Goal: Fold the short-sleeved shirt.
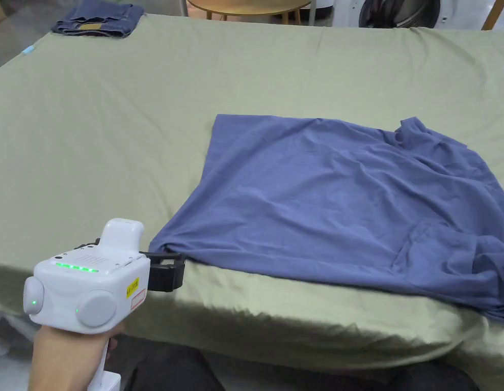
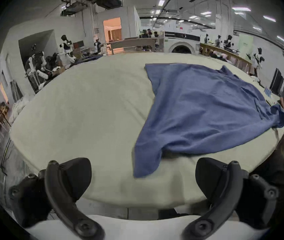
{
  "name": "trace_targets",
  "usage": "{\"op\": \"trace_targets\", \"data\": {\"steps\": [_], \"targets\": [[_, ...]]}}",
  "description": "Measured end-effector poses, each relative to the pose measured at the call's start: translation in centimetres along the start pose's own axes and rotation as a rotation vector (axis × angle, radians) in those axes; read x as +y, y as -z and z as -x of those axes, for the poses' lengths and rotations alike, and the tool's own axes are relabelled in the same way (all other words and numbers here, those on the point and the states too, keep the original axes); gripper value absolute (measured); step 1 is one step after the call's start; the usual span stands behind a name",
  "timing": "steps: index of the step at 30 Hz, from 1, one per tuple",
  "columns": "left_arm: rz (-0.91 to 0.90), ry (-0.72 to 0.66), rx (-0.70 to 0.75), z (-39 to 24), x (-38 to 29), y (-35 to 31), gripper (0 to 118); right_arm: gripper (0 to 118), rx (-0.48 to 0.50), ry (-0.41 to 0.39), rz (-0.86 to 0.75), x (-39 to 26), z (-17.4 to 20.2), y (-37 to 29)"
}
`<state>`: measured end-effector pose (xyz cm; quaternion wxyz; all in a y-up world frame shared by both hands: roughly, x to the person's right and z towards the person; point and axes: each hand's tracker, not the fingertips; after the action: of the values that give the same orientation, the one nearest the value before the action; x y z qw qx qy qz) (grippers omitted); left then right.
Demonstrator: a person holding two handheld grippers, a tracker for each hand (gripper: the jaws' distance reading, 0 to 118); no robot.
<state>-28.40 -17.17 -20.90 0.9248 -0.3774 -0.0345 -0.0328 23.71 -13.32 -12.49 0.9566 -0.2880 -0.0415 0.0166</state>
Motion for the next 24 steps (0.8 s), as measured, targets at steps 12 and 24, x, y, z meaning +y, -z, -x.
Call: {"op": "trace_targets", "data": {"steps": [12, 24], "targets": [[0.030, 0.064, -0.081, -2.5, 3.2, 0.2, 2, 118, 0.026, -0.016, 0.033, -1.0, -3.0, 0.5], [0.068, 0.106, -0.059, -3.1, 5.5, -1.6, 1, 1, 0.109, 0.281, -0.008, 1.0, -6.4, 4.4]]}}
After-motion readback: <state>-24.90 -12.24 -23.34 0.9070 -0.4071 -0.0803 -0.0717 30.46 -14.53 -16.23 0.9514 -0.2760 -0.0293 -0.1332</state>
